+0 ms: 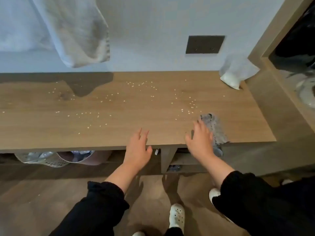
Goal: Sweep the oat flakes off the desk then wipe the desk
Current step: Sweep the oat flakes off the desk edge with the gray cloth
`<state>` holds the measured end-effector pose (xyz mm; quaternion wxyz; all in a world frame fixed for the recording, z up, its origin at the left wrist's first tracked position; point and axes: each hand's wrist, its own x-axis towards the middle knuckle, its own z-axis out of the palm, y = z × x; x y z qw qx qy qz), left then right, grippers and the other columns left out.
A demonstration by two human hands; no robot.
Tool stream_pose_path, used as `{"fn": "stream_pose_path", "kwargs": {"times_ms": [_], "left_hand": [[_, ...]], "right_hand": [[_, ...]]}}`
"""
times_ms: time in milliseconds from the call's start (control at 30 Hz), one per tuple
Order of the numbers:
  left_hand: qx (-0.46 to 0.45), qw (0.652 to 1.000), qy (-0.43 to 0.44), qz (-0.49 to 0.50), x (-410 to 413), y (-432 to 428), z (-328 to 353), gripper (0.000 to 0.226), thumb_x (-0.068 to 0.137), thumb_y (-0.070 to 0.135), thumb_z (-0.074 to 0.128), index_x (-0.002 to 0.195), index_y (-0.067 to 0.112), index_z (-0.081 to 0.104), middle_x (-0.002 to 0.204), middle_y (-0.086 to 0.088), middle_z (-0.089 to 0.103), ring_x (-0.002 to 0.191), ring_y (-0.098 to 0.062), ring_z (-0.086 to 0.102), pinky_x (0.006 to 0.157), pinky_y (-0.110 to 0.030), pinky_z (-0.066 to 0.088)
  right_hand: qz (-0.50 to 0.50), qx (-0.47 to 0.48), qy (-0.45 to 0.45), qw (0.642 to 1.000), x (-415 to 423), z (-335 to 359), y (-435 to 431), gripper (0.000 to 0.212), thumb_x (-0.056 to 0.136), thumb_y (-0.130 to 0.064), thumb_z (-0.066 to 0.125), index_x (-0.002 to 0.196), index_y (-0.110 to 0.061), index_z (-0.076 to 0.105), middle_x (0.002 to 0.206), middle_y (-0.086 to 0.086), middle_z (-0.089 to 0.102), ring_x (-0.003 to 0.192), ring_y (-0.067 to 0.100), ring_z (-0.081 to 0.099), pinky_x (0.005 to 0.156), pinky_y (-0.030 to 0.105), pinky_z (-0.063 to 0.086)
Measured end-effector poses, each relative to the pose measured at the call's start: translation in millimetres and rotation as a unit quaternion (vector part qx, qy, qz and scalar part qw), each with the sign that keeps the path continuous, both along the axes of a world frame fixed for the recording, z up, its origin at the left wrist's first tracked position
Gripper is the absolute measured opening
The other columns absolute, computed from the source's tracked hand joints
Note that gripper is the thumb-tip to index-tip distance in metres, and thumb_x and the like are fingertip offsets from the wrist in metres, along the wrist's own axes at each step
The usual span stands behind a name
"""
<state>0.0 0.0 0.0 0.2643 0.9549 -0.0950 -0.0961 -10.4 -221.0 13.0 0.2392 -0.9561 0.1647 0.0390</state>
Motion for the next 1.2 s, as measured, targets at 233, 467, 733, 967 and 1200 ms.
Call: {"fn": "stream_pose_path", "kwargs": {"times_ms": [233, 467, 733, 967, 1200], "left_hand": [[0.099, 0.994, 0.046, 0.030, 38.0, -42.3, -40.9, 0.062, 0.099, 0.027, 0.043, 0.154, 0.017, 0.015, 0.161, -0.011, 0.008, 0.148, -0.028, 0.007, 0.119, -0.046, 0.016], [0.136, 0.990, 0.015, 0.039, 78.0, -67.4, -57.5, 0.058, 0.102, 0.033, 0.034, 0.154, 0.018, 0.014, 0.161, -0.010, 0.005, 0.148, -0.028, 0.001, 0.120, -0.045, 0.010], [0.139, 0.989, 0.005, 0.046, 88.4, -82.9, -75.5, 0.056, 0.102, 0.037, 0.030, 0.154, 0.018, 0.018, 0.162, -0.007, 0.007, 0.149, -0.025, -0.002, 0.119, -0.043, 0.003], [0.199, 0.978, -0.001, 0.068, 90.7, -94.4, -82.7, 0.067, 0.099, 0.048, 0.026, 0.154, 0.015, 0.008, 0.162, -0.007, -0.001, 0.148, -0.026, -0.008, 0.119, -0.047, 0.002], [0.234, 0.972, -0.013, 0.026, 101.7, -90.8, -87.1, 0.074, 0.094, 0.050, 0.016, 0.154, 0.009, 0.005, 0.161, -0.013, -0.004, 0.147, -0.031, -0.010, 0.119, -0.049, 0.000]], "right_hand": [[-0.120, -0.018, 0.003, 0.993, 49.2, -32.0, -67.1, 0.063, 0.099, -0.024, 0.041, 0.154, -0.011, 0.013, 0.162, 0.006, 0.014, 0.150, 0.023, 0.008, 0.118, 0.056, 0.002], [0.024, -0.057, 0.046, 0.997, 53.9, -54.6, -90.5, 0.063, 0.101, -0.035, 0.041, 0.154, -0.012, 0.016, 0.163, 0.007, 0.010, 0.149, 0.027, 0.009, 0.122, 0.041, 0.012], [0.083, -0.108, 0.008, 0.991, 48.3, -80.5, -104.6, 0.065, 0.096, -0.033, 0.054, 0.153, -0.019, 0.026, 0.162, 0.011, 0.006, 0.149, 0.034, 0.009, 0.120, 0.048, 0.014], [0.021, 0.063, -0.062, 0.996, 61.8, -66.6, -106.1, 0.067, 0.091, -0.001, 0.054, 0.151, -0.020, 0.032, 0.160, 0.000, 0.024, 0.145, 0.019, 0.027, 0.115, 0.032, 0.025], [-0.189, 0.028, -0.156, 0.969, 134.6, -58.1, -183.2, 0.064, 0.093, -0.003, 0.051, 0.151, -0.016, 0.029, 0.161, 0.004, 0.021, 0.147, 0.020, 0.019, 0.114, 0.028, 0.013]]}}
